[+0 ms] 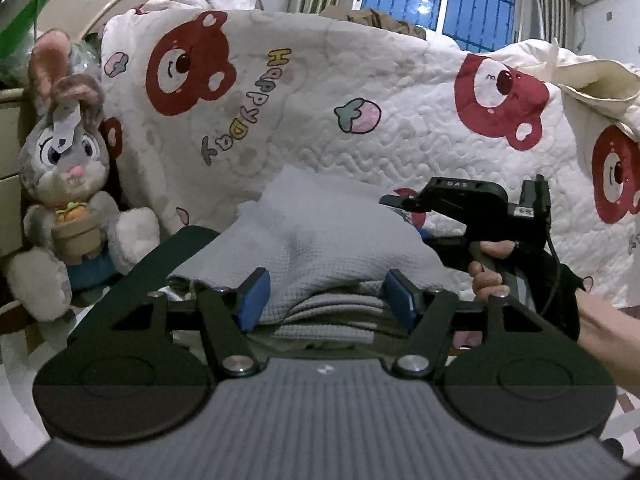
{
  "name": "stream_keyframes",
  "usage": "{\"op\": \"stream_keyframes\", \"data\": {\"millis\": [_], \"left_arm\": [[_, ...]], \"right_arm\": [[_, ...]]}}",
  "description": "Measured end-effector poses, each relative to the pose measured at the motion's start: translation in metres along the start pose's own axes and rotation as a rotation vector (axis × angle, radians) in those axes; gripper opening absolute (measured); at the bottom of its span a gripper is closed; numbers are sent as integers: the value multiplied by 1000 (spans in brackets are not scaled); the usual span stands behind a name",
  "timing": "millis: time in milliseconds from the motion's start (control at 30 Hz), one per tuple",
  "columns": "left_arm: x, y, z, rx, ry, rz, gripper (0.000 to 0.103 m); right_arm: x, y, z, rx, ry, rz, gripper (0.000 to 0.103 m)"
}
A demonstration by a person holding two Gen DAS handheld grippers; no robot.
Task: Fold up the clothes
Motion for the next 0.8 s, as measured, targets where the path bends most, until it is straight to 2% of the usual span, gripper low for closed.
{"op": "stream_keyframes", "data": {"millis": [67, 133, 200, 267, 300, 367, 433, 533, 633, 800], "left_arm": [[-2, -5, 0, 25, -14, 6, 64], [-5, -15, 0, 67, -24, 20, 63], [-9, -31, -1, 124, -31, 40, 65], [-26, -51, -1, 173, -85, 70, 66], [-38, -56, -3, 177, -113, 96, 66], [-62, -60, -10, 176, -142, 158, 66], [-80, -60, -20, 199, -146, 196, 66], [-94, -62, -41, 169, -171, 213, 71], [-97, -68, -67, 148, -155, 205, 79], [-104, -82, -111, 210, -59, 217, 88]], "right_arm": [[-3, -11, 5, -49, -61, -23, 53], [-8, -28, 12, -59, -109, -48, 55], [-25, -60, 19, -1, -99, -45, 55], [-44, -96, 27, 66, -82, -40, 59], [-57, -112, 29, 66, -129, -30, 62], [-83, -145, 32, 17, -282, -16, 62], [-104, -176, 25, -41, -382, -45, 62], [-123, -213, 14, -77, -415, -64, 62], [-133, -247, 9, -82, -435, -81, 62], [-142, -293, 19, -114, -575, -102, 63]]}}
Point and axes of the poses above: each gripper's, at about its wrist camera, not at the fingertips, and y roughly the way its jaws point, z to its left, x to its top, the point moved 8 cm from there along y, roughly the way its jaws point, and after that the axes turned 1 degree about -z, right-handed, at the moved point
